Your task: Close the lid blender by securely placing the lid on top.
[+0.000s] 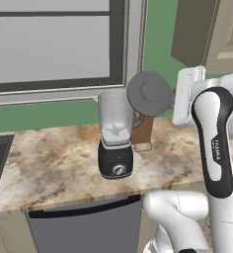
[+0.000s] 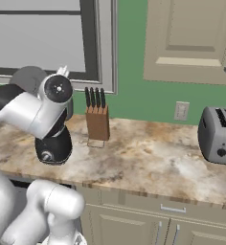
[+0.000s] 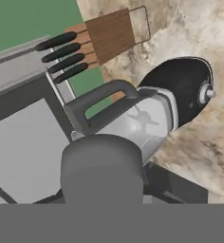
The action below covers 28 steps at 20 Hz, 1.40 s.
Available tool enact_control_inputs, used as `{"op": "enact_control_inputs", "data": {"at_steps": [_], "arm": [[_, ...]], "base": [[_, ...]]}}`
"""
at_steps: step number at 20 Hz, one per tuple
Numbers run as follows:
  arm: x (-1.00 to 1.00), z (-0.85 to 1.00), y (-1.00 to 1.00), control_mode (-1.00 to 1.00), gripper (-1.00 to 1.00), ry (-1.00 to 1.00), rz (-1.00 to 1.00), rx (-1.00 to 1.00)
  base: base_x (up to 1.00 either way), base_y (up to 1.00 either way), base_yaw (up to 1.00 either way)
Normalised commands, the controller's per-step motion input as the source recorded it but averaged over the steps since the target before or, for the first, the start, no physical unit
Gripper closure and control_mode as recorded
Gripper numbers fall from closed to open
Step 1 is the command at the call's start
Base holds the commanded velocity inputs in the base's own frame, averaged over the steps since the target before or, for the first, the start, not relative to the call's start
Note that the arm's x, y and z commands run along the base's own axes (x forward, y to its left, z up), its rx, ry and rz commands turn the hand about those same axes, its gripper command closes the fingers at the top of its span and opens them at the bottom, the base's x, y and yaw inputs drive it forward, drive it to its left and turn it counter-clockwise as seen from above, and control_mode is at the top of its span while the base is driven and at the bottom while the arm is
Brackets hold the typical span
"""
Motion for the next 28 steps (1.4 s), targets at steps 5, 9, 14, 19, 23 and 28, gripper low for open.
{"op": "enact_control_inputs", "data": {"at_steps": [5, 9, 14, 19, 23, 28], "arm": [[0.88, 0.0, 0.69, -1.0, 1.0, 0.12, 0.0, -0.04], [0.78, 0.0, 0.1, -1.0, 1.0, 0.14, 0.02, 0.0], [0.55, 0.0, 0.0, -1.0, 1.0, 0.2, 0.02, -0.05], [0.41, 0.06, 0.04, -1.0, 1.0, 0.14, 0.0, -0.06], [0.21, 0.01, 0.16, -1.0, 1.0, 0.13, 0.0, -0.05], [0.0, 0.0, 0.0, -1.0, 1.0, 0.0, 0.0, -0.06]], "base": [[0.0, 0.0, 0.0], [0.0, 0.0, 0.0], [0.0, 0.0, 0.0], [0.0, 0.0, 0.0], [0.0, 0.0, 0.0], [0.0, 0.0, 0.0]]}}
